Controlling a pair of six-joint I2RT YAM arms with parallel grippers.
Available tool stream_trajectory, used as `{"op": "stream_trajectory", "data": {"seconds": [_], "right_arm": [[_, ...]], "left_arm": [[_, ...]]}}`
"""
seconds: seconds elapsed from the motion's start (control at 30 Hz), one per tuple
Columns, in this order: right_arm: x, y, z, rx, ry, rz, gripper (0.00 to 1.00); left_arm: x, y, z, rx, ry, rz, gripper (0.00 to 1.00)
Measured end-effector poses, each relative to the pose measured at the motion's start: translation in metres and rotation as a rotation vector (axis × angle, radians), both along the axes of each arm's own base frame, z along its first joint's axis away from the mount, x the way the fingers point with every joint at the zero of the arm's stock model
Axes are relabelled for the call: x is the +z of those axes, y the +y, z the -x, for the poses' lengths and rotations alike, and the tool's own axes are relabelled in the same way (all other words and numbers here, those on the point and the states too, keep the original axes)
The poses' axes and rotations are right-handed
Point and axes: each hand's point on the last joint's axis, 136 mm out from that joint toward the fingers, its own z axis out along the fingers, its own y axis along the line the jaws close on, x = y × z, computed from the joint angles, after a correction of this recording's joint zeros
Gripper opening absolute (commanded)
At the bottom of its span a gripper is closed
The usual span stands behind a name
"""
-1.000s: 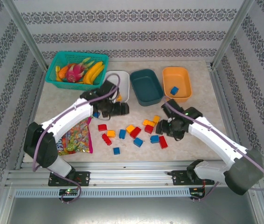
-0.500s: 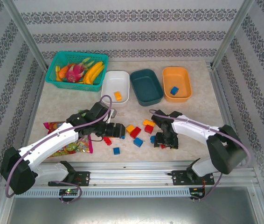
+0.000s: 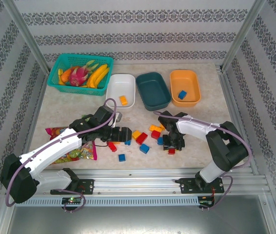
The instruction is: Sort the legos into containers by color
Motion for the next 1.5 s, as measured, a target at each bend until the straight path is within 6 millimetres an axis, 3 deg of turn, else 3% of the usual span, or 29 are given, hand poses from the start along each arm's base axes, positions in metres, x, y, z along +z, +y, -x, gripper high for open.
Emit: {"op": "stream_trajectory", "data": {"seconds": [0.17, 0.33, 0.43, 0.53, 0.63, 0.7, 0.83, 1.03, 1.17, 1.27, 1.5], "right_arm": [[0.013, -0.004, -0.003, 0.008, -0.056, 0.013, 0.29], [0.065, 0.000, -0.017, 0.026, -0.220, -0.005, 0.29], [0.110, 0.018, -0.052, 0.025, -0.342, -0.052, 0.30], [0.149, 0.047, -0.103, 0.033, -0.443, -0.101, 0.30], [0.162, 0.069, -0.156, 0.016, -0.487, -0.142, 0.30], [0.156, 0.074, -0.192, -0.009, -0.490, -0.152, 0.30], [0.122, 0.071, -0.257, -0.075, -0.449, -0.157, 0.30], [0.065, 0.064, -0.319, -0.119, -0.387, -0.159, 0.34], [0.042, 0.062, -0.335, -0.126, -0.358, -0.152, 0.41], [0.032, 0.062, -0.332, -0.126, -0.322, -0.149, 0.48], [0.038, 0.064, -0.327, -0.118, -0.308, -0.159, 0.55]], "left_arm": [[0.005, -0.004, -0.003, 0.008, -0.008, 0.027, 0.81], [0.035, -0.016, -0.019, 0.048, -0.040, 0.091, 0.84], [0.065, -0.032, -0.047, 0.086, -0.082, 0.144, 0.84], [0.081, -0.037, -0.081, 0.145, -0.104, 0.162, 0.84], [0.080, -0.031, -0.119, 0.223, -0.098, 0.149, 0.84], [0.074, -0.024, -0.139, 0.266, -0.087, 0.139, 0.84], [0.063, -0.005, -0.175, 0.354, -0.060, 0.127, 0.83], [0.048, 0.017, -0.203, 0.433, -0.024, 0.122, 0.83], [0.041, 0.017, -0.209, 0.440, -0.011, 0.114, 0.83], [0.039, 0.017, -0.209, 0.441, -0.007, 0.111, 0.83], [0.039, 0.017, -0.209, 0.442, -0.006, 0.110, 0.82]]}}
